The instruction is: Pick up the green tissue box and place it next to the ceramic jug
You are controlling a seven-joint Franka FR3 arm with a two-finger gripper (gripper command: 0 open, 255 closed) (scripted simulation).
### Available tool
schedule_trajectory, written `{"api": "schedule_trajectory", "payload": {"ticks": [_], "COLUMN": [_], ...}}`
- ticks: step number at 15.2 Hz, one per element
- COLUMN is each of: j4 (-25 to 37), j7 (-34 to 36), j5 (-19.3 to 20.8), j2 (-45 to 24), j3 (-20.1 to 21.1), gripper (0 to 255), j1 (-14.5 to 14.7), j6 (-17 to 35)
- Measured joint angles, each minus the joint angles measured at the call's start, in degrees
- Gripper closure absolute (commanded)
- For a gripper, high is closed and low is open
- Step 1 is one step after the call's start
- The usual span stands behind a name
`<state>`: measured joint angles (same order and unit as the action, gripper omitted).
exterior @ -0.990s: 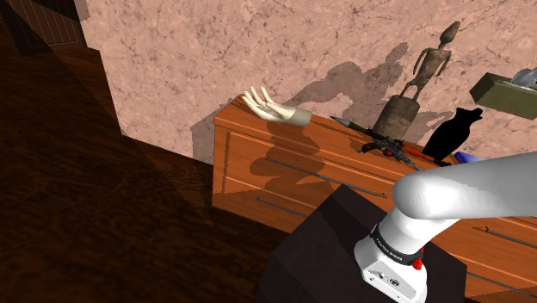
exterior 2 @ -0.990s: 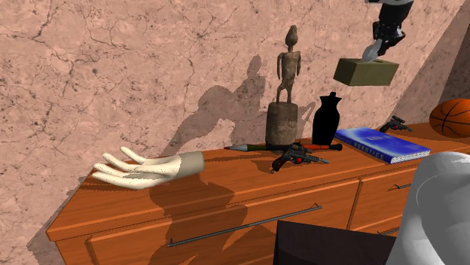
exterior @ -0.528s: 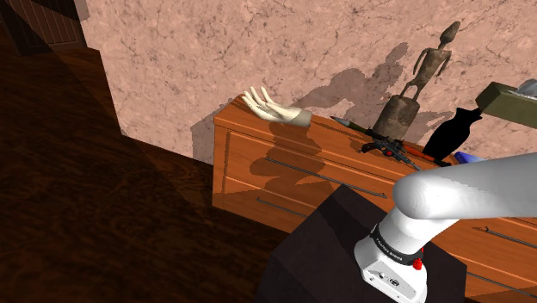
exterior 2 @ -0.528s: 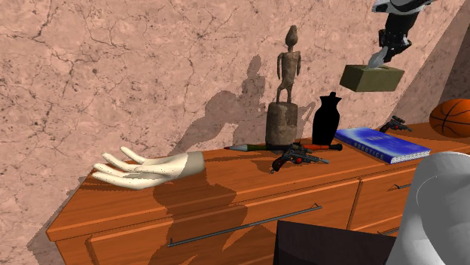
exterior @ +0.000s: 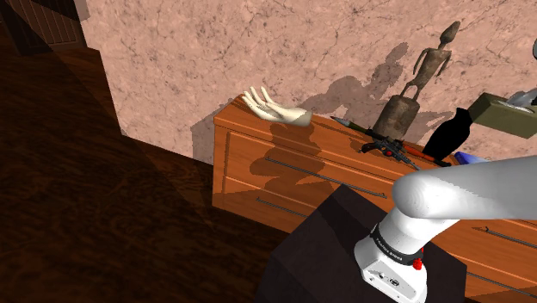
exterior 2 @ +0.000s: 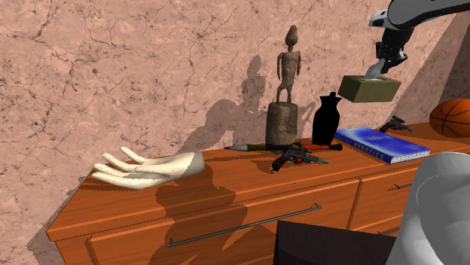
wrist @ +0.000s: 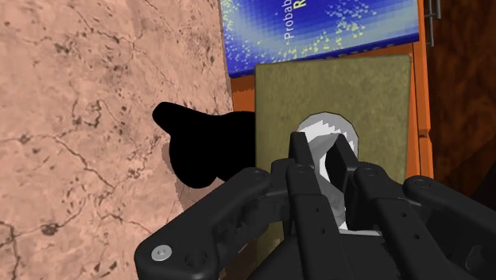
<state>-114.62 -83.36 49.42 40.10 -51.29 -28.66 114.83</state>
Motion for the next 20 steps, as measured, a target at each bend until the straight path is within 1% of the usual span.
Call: {"api": "schedule_trajectory", "payload": {"ticks": [14,20], "j4": [-10.0,-13.46], "j7": [4.31,6.34], "j5": [4.88,7.18], "j2": [1.16,0.59], "j3": [-3.83,-6.32], "gripper": [255,255], "j1": [-1.89,-2.07], "j6": [8.66,12.75]}}
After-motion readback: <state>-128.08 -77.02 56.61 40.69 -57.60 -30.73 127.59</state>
